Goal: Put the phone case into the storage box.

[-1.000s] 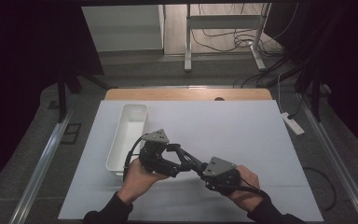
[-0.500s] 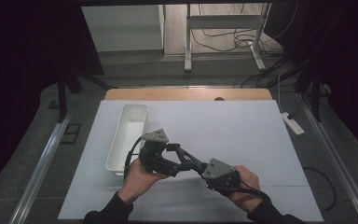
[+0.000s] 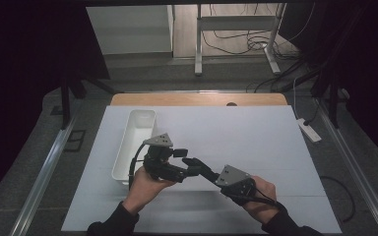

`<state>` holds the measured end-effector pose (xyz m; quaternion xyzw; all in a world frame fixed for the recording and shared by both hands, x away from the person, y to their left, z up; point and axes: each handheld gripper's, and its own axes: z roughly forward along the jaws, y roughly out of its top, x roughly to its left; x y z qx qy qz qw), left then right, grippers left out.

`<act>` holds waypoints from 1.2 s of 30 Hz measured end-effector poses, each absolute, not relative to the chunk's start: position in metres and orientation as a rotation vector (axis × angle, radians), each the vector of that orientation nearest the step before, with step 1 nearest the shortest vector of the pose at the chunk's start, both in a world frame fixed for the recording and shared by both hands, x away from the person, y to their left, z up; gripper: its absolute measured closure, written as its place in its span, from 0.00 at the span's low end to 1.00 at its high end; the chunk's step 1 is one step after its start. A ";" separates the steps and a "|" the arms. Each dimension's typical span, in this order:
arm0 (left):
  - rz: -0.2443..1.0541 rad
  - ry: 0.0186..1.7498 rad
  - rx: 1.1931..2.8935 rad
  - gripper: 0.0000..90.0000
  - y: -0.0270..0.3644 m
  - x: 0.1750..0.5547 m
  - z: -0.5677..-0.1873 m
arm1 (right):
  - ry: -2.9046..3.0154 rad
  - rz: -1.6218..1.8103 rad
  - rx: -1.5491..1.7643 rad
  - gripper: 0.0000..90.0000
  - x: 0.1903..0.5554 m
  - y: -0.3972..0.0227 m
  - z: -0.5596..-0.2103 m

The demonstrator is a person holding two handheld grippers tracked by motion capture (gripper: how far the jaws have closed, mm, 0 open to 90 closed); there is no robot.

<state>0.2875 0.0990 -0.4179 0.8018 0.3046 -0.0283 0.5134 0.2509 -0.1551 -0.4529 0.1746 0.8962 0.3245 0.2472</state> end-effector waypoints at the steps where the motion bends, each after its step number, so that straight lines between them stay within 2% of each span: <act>1: -0.057 0.736 1.932 0.13 0.100 0.287 -0.418 | 2.454 0.895 0.484 0.94 0.251 -0.155 -0.452; 15: 0.089 0.689 2.036 0.01 0.101 0.281 -0.418 | 2.513 1.013 0.601 0.95 0.259 -0.167 -0.446; 27: 0.116 0.667 2.023 0.00 0.113 0.280 -0.422 | 2.594 1.189 0.629 0.95 0.266 -0.183 -0.442; 36: 0.068 0.652 2.003 0.01 0.115 0.281 -0.426 | 2.648 1.328 0.635 0.94 0.268 -0.190 -0.442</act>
